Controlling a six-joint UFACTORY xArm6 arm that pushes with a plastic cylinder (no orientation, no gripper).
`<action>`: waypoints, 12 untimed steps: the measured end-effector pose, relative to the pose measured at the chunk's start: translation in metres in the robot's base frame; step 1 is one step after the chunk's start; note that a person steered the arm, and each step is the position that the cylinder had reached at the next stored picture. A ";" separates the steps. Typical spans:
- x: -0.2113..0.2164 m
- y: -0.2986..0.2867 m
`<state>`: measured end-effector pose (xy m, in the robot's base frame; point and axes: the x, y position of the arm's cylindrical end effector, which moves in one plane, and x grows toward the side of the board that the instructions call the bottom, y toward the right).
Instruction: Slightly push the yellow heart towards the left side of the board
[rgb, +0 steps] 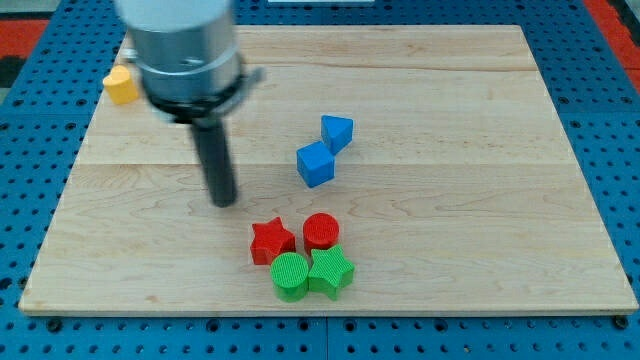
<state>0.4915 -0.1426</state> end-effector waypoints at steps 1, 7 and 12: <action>0.000 -0.073; -0.018 -0.119; -0.210 -0.132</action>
<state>0.2813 -0.2750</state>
